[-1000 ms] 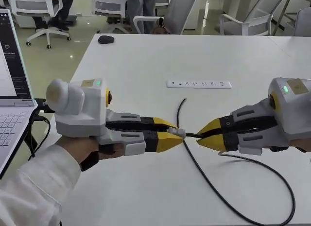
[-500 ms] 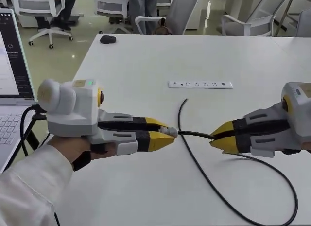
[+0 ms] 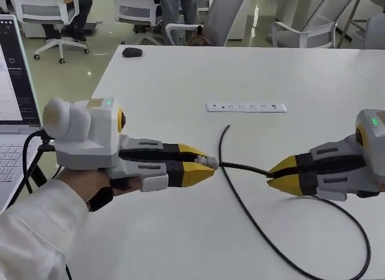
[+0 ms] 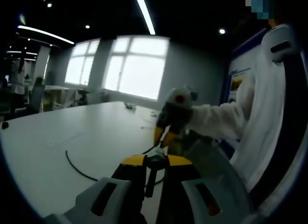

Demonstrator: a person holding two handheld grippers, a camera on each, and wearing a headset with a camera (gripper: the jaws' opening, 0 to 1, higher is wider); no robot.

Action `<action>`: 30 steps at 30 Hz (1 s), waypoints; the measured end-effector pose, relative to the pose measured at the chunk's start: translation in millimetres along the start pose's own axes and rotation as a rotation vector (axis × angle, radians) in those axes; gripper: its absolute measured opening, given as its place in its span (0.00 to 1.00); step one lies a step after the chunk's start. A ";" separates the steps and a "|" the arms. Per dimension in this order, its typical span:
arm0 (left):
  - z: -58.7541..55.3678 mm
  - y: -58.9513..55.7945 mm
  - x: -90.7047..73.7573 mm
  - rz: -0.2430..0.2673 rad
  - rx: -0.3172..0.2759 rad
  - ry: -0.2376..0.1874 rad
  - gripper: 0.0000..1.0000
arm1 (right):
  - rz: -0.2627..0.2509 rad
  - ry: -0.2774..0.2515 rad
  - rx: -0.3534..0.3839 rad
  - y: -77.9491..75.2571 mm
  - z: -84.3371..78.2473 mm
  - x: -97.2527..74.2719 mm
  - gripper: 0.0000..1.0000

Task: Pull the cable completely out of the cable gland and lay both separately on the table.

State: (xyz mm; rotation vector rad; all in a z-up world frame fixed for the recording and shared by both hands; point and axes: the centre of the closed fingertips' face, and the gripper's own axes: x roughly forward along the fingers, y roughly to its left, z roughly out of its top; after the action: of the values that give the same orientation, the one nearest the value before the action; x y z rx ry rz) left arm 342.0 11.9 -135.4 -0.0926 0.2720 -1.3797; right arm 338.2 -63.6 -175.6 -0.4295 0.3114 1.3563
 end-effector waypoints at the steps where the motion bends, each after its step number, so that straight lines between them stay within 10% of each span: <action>1: -0.1 -0.4 0.3 0.000 0.001 0.000 0.16 | 0.000 0.001 0.002 0.0 -0.5 -0.1 0.05; 22: 5.7 -7.6 9.6 -0.009 0.004 -0.021 0.16 | 0.007 0.022 0.054 8.4 -22.7 19.6 0.05; 30: 1.7 -7.4 10.5 -0.012 0.001 -0.011 0.16 | 0.028 -0.029 0.025 12.9 -3.5 39.8 0.12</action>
State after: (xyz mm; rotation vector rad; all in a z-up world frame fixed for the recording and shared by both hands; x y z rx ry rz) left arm 337.1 0.1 -133.5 -0.1015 0.2622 -1.3911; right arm 333.3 -28.6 -198.3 -0.3853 0.3114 1.3831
